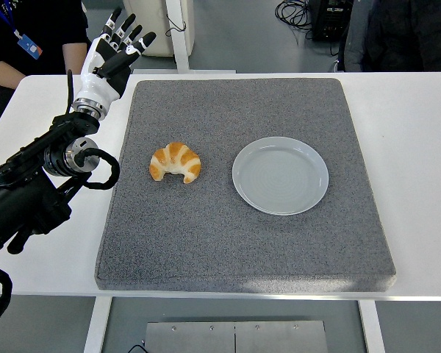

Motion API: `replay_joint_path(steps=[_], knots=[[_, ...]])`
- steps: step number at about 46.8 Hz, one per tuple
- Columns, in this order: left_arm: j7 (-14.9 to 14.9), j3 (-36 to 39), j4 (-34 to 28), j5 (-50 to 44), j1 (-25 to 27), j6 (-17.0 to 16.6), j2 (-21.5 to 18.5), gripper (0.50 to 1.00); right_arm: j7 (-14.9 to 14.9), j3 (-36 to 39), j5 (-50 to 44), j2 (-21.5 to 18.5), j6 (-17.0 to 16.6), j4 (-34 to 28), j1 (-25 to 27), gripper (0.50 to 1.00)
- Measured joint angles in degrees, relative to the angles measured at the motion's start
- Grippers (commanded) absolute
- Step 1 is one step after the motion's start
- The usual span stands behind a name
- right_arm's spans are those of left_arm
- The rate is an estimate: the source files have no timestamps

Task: Place the bread on the plate

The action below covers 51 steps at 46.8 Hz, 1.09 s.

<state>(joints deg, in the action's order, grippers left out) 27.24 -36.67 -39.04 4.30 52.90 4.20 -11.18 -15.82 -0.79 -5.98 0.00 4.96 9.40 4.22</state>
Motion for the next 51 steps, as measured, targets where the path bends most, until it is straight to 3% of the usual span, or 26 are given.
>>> replay_joint_path(steps=[51], knots=[[0.05,-0.3,0.3,-0.44,0.3,-1.2,0.72,0.975,0.0,0.0,0.0,0.0,0.01,0.0,0.01,1.0]])
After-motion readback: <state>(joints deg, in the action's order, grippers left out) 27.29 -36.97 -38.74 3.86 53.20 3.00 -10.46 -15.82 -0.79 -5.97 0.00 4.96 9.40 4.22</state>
